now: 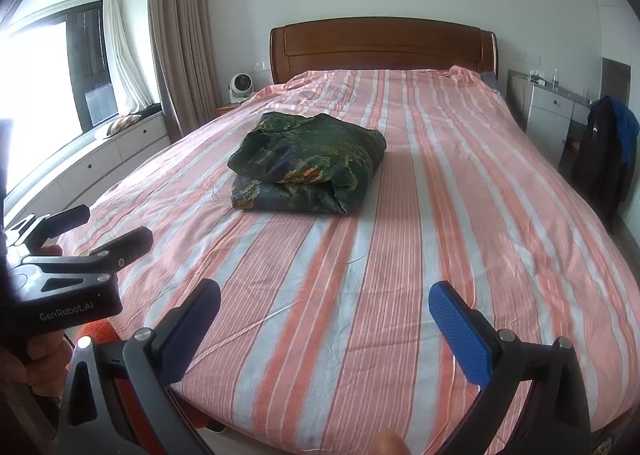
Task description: Fold large clothes
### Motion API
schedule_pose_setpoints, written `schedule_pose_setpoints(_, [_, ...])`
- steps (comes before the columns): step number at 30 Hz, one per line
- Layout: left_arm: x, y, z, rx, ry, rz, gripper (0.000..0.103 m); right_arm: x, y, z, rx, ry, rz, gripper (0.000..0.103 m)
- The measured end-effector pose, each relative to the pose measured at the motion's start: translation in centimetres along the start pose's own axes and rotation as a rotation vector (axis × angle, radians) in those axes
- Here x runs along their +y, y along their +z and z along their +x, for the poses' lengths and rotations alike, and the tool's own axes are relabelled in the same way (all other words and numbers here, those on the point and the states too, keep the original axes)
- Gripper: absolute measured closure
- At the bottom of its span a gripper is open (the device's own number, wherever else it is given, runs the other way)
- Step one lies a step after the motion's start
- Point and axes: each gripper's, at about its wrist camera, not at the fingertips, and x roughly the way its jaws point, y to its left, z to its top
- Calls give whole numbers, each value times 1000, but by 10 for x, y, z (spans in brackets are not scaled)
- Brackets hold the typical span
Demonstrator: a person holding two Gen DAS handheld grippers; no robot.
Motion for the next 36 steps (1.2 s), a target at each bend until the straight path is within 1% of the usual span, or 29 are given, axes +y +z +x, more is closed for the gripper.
schedule_pose_setpoints(9, [0,1,-3,4,-12,-8,0,5,1,-1,10,-12,-17,0])
schedule_pose_setpoints(13, [-6,4,-1,21,8,16,0,4,5,-4,3,-20,-15,0])
schedule_pose_setpoints(20, [-1,6,-10,12,21,12,0,-3,26,-9,-23,-52,-13,0])
schedule_pose_setpoints(23, [4,6,-9,15,33,14,0,-1,31,-10,-12,-61,-25,0])
schedule_pose_setpoints(29, [13,8,-8,34,15,-10,0,5,26,-7,31,-50,-45,0])
schedule_pose_setpoints(34, [13,6,-6,49,41,6,0,8,25,-5,47,-51,-54,0])
schedule_pose_setpoints(36, [13,5,-4,57,40,6,0,9,26,-4,50,-45,-53,0])
